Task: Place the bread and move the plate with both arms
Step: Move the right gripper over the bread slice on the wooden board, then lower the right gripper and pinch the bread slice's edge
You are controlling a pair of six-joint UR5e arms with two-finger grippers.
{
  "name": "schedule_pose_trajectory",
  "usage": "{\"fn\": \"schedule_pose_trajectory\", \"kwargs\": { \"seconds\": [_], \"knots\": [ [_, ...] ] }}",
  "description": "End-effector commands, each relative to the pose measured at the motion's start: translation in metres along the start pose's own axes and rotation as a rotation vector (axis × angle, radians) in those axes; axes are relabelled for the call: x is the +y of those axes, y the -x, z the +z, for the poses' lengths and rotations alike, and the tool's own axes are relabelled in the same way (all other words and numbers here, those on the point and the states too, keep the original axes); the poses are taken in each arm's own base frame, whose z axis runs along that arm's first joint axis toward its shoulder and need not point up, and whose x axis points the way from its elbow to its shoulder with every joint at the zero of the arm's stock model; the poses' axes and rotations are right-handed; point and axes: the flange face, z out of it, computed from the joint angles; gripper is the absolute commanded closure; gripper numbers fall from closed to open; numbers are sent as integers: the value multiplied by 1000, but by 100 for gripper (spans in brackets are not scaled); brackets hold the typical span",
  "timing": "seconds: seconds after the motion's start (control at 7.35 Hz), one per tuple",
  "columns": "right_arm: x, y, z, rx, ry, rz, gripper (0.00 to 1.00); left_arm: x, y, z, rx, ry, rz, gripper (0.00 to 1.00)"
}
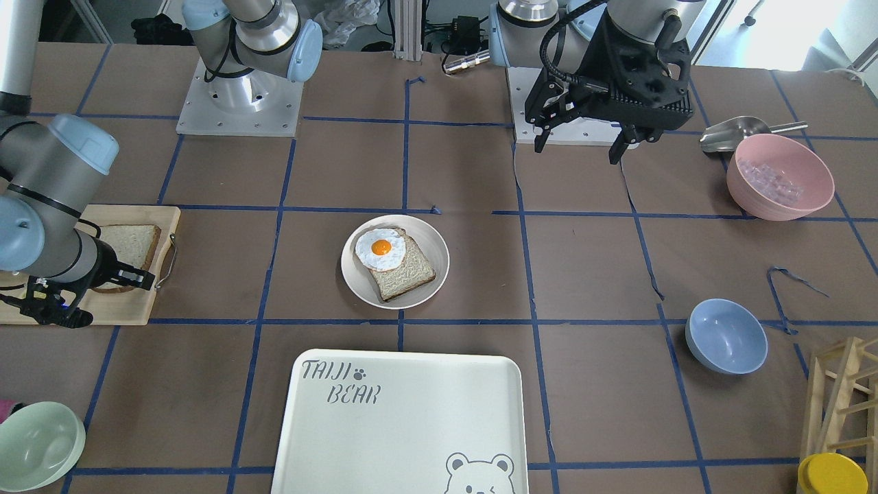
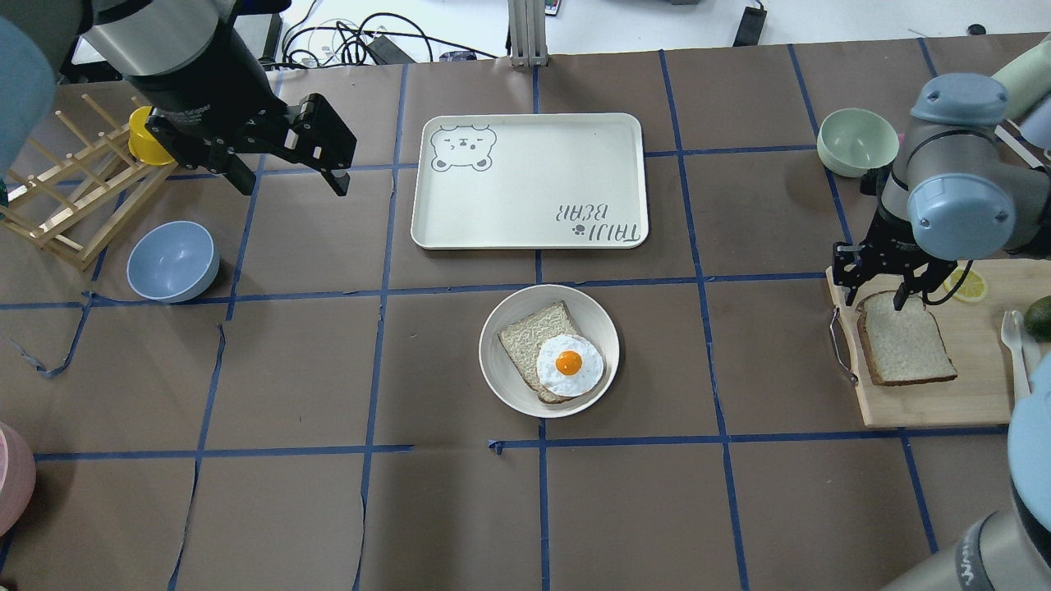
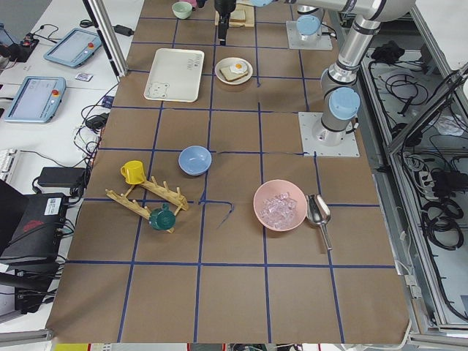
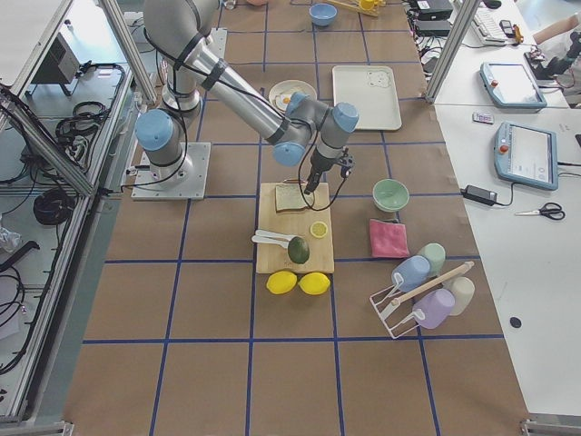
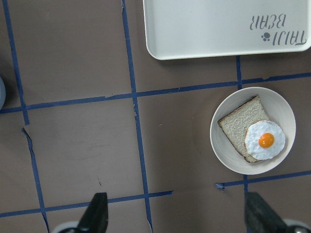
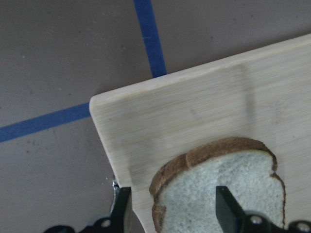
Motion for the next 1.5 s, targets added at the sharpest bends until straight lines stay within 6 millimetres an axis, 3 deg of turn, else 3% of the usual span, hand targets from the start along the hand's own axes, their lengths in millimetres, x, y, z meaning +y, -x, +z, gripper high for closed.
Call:
{"fn": "schedule_pose_trajectory", "kwargs": {
  "seconds": [0.0, 0.27, 0.82, 0.95, 1.09, 1.22, 1.36],
  "knots": [
    [-1, 0, 2, 0, 5, 1, 37, 1, -1, -2, 1, -5, 1, 0],
    [-1, 0, 4, 0, 9, 1, 46, 0, -1, -4, 1, -9, 1, 0],
    [-5, 1, 12, -3, 23, 0, 54, -1, -1, -6, 2, -20, 2, 0],
    [-4, 1, 13, -2, 26, -2, 67, -2, -2, -5, 14, -19, 2, 0],
    [-5, 1, 12, -3, 24, 1, 91, -5, -1, -4, 19, -28, 0, 0],
    [-4, 0, 12, 1, 32, -3, 100, -3, -2, -5, 21, -31, 1, 0],
    [-3, -4, 9, 36, 35, -6, 100, -2, -1, -6, 22, -32, 0, 0]
  ]
}}
